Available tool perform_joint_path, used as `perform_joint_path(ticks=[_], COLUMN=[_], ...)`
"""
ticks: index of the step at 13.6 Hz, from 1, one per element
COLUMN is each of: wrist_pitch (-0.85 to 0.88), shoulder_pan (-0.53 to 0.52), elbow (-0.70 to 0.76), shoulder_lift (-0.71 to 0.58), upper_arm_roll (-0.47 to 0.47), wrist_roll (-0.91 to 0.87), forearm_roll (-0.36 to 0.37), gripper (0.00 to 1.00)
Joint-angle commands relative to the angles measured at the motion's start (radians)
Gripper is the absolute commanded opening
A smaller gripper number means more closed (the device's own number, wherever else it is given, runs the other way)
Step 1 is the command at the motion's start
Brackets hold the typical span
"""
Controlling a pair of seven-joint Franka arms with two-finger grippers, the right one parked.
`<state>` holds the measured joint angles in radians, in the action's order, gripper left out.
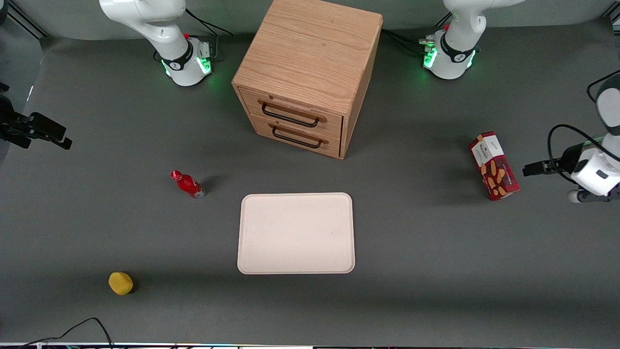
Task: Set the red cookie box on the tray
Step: 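Move the left gripper down over the red plaid cookie box, then close the left gripper on the cookie box and lift it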
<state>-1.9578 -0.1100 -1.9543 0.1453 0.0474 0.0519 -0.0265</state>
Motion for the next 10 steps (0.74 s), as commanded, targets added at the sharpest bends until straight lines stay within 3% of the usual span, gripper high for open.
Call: perform_joint_path(ticks=[1, 6, 10], wrist_pitch=[-0.22, -0.562, -0.691], shoulder_pan=[-0.007, -0.014, -0.011], elbow=[-0.262, -0.492, -0.555], shoulder_lift=[-0.118, -0.104, -0.061], upper_arm_roll=[-0.003, -0.003, -0.006], wrist_roll=[-0.018, -0.02, -0.037], forearm_roll=[-0.012, -0.013, -0.015], gripper=[1.0, 1.0, 1.0])
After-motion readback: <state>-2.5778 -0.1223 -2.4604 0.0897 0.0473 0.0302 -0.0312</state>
